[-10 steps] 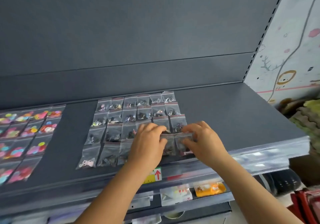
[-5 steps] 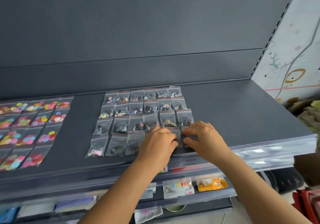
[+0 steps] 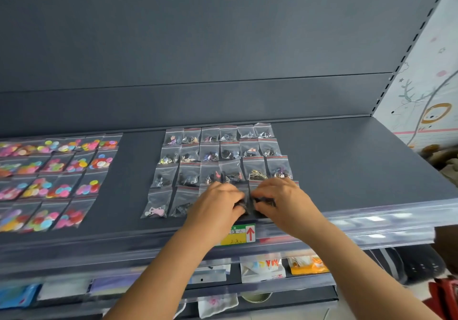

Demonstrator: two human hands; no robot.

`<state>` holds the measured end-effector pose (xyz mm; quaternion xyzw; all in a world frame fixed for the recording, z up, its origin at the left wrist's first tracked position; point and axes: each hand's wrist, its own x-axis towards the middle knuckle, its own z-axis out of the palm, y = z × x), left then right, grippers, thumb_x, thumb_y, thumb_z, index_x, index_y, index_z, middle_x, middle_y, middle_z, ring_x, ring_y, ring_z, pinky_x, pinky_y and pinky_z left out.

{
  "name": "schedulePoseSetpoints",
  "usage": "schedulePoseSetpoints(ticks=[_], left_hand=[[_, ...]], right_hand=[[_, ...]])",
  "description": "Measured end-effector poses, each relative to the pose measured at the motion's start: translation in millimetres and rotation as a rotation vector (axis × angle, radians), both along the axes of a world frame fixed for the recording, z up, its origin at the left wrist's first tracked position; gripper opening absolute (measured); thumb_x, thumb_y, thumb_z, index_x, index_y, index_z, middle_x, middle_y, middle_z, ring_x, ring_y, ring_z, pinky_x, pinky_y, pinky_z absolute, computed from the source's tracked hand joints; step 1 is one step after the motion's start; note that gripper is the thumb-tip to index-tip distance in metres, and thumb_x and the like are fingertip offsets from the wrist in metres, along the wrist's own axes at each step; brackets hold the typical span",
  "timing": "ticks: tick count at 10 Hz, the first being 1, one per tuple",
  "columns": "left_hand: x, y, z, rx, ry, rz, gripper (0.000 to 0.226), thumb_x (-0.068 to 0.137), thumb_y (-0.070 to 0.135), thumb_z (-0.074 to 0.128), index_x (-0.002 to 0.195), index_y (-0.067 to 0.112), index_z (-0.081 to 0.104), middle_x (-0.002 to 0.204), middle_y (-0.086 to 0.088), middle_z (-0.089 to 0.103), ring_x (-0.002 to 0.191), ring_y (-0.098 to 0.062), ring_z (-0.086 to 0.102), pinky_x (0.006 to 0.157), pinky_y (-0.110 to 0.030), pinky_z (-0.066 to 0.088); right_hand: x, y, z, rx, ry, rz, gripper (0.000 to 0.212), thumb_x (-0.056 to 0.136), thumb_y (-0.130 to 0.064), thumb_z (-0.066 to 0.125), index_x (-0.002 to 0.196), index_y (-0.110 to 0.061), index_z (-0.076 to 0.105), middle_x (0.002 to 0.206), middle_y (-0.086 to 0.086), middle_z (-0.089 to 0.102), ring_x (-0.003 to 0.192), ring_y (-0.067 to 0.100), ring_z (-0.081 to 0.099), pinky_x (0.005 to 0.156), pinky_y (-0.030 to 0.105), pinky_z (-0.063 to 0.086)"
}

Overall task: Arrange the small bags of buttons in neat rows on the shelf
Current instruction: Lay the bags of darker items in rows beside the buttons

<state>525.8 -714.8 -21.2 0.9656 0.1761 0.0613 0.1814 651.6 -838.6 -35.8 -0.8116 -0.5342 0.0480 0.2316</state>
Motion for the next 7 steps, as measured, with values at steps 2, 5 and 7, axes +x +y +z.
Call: schedulePoseSetpoints(ticks=[2, 5, 7], left_hand=[[4.4, -2.1, -4.0, 0.040, -0.019, 0.034, 0.035, 0.095, 0.031, 0.052, 0.127, 0.020, 0.058, 0.130, 0.007, 0.053, 0.118, -0.014, 0.041, 0.095, -0.027, 0.037], [5.0, -2.5, -6.2, 0.057, -0.005, 0.038, 0.041, 0.095, 0.032, 0.052, 0.134, 0.020, 0.052, 0.131, 0.006, 0.051, 0.120, -0.015, 0.040, 0.095, -0.029, 0.039], [2.4, 1.0, -5.4, 0.035, -0.011, 0.032, 0.044, 0.095, 0.030, 0.053, 0.136, 0.016, 0.049, 0.133, 0.002, 0.051, 0.122, -0.017, 0.039, 0.100, -0.030, 0.037]], right_hand=[[-0.8, -0.9, 2.3, -0.018, 0.001, -0.020, 0.019, 0.086, -0.020, 0.062, 0.101, -0.023, 0.073, 0.105, -0.001, 0.067, 0.098, 0.020, 0.056, 0.090, 0.033, 0.048], [-4.4, 0.9, 2.5, -0.029, 0.018, -0.057, 0.018, 0.084, -0.020, 0.062, 0.099, -0.023, 0.072, 0.101, -0.004, 0.065, 0.095, 0.017, 0.055, 0.086, 0.032, 0.049], [-6.0, 3.6, 2.9, -0.032, 0.025, -0.088, 0.014, 0.082, -0.022, 0.065, 0.094, -0.021, 0.071, 0.099, -0.005, 0.064, 0.094, 0.018, 0.056, 0.085, 0.031, 0.049]])
